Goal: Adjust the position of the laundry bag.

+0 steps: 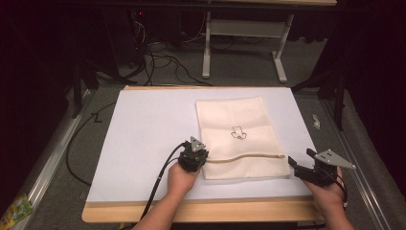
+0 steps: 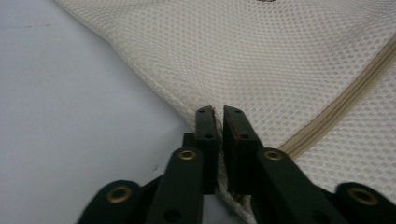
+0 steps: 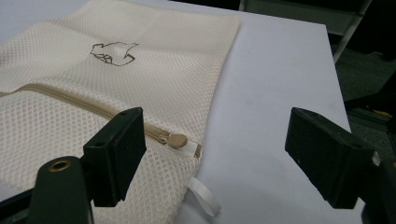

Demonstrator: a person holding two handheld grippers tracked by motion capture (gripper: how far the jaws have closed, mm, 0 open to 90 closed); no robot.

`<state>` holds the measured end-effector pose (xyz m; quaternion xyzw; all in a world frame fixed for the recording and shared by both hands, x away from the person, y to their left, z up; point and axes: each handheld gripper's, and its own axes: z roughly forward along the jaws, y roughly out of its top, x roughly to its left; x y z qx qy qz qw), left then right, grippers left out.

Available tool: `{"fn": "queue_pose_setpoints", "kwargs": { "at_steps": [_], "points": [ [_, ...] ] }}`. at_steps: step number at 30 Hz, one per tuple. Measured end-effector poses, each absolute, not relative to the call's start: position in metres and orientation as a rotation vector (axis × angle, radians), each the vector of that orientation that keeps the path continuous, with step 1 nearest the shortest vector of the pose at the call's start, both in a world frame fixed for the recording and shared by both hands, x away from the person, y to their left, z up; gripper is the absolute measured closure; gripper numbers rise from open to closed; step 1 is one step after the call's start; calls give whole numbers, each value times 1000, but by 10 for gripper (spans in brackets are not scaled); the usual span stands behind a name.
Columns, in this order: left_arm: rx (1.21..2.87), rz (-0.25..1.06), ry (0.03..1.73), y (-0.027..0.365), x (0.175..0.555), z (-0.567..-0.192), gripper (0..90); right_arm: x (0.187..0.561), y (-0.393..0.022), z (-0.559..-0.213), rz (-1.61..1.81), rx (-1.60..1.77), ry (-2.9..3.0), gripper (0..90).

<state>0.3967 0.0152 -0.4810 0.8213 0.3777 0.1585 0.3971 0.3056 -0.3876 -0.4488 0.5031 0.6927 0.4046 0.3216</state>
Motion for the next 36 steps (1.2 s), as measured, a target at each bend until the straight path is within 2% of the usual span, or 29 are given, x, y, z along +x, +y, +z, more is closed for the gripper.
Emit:
{"fn": "queue_pose_setpoints", "kwargs": {
  "at_steps": [8, 11, 13, 15, 18, 19, 20, 21, 22, 23, 25, 27, 28, 29, 31, 36],
  "points": [
    [2087, 367, 998, 45, 387, -478, 890, 303, -385, -448, 1071, 1316, 1836, 268],
    [2109, 324, 1008, 61, 379, -474, 890, 302, -381, -449, 1078, 1305, 1861, 324],
    [2146, 345, 971, 74, 370, -471, 890, 301, -379, -449, 1102, 1298, 1884, 416],
    [2190, 394, 974, 85, 362, -471, 888, 301, -375, -450, 1112, 1286, 1912, 440],
    [2106, 383, 1012, 101, 358, -472, 878, 303, -368, -451, 1127, 1280, 1955, 519],
    [2083, 380, 1020, 104, 357, -473, 829, 305, -362, -450, 1128, 1280, 1973, 582],
    [2078, 378, 1023, 104, 357, -474, 829, 305, -362, -450, 1128, 1280, 1973, 582],
    [2073, 383, 1014, 103, 358, -473, 689, 305, -353, -450, 1104, 1278, 2005, 665],
    [2064, 397, 998, 102, 357, -471, 689, 305, -353, -450, 1104, 1278, 2005, 665],
    [2047, 417, 985, 103, 356, -468, 645, 305, -347, -450, 1075, 1282, 2017, 722],
    [2011, 427, 974, 108, 354, -463, 602, 305, -337, -452, 1041, 1289, 2054, 895],
    [1987, 438, 982, 111, 352, -462, 529, 307, -325, -455, 1028, 1303, 2133, 900],
    [1984, 440, 987, 113, 351, -462, 529, 307, -325, -455, 1028, 1303, 2133, 900],
    [1964, 403, 995, 115, 351, -462, 492, 308, -316, -460, 985, 1298, 2173, 900],
    [1928, 357, 1005, 119, 352, -463, 489, 310, -312, -463, 960, 1300, 2189, 900],
    [1951, 364, 1003, 113, 354, -467, 474, 305, -271, -462, 1002, 1087, 2325, 900]
  ]
}}
